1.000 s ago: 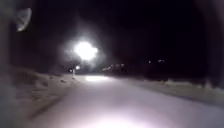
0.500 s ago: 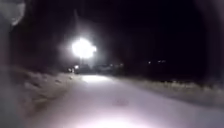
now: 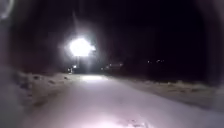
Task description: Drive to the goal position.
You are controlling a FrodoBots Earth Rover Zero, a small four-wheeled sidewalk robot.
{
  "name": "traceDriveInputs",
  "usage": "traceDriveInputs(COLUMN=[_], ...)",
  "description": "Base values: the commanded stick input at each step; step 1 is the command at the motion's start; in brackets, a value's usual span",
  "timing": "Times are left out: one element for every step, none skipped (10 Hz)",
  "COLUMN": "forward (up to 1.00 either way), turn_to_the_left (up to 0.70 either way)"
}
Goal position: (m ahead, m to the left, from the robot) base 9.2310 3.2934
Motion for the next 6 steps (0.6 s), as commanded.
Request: traceDriveInputs(forward=[1.0, 1.0, 1.0, 1.0, 1.0, 1.0], turn_to_the_left=[0.4, 0.4, 0.4, 0.4, 0.4, 0.4])
